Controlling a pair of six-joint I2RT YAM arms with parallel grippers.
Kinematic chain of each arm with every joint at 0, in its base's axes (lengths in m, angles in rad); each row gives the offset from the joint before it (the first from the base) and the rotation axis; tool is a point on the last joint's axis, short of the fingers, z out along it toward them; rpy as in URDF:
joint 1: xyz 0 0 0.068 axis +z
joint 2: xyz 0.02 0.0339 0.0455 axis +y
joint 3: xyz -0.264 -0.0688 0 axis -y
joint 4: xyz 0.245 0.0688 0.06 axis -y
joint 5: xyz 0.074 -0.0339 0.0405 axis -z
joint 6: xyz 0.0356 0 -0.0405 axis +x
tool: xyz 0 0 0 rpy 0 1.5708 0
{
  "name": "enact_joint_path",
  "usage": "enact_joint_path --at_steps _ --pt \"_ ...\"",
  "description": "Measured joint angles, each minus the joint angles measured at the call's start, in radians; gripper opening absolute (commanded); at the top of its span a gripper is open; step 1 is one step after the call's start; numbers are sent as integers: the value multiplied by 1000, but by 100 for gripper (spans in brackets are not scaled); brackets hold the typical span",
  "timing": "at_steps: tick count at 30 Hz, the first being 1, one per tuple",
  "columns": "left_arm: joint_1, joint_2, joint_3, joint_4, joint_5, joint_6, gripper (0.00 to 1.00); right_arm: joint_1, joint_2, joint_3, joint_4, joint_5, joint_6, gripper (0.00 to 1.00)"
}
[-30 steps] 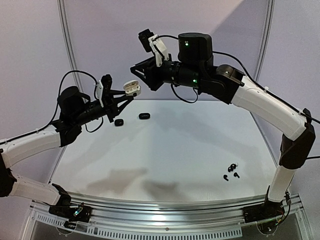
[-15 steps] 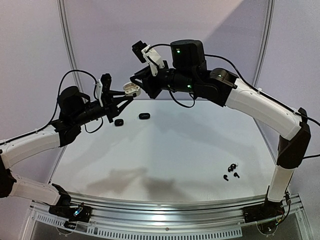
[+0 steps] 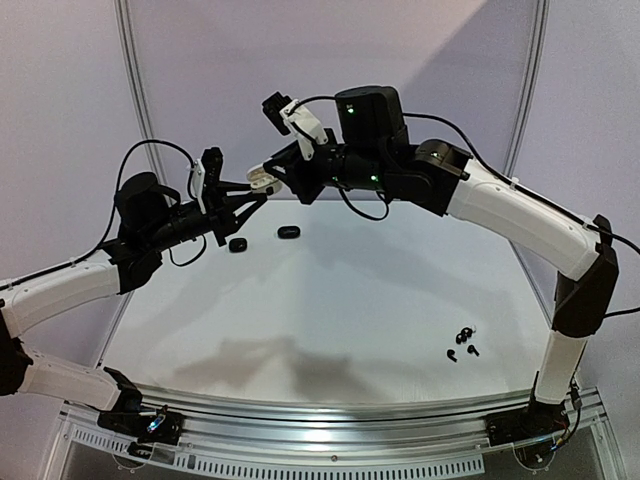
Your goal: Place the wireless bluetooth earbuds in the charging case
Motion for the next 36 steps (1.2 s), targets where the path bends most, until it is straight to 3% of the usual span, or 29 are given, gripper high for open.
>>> enact_joint_path --at_steps 36 --pt "0 0 0 -29 -18 8 0 7 36 0 -29 84 -82 0"
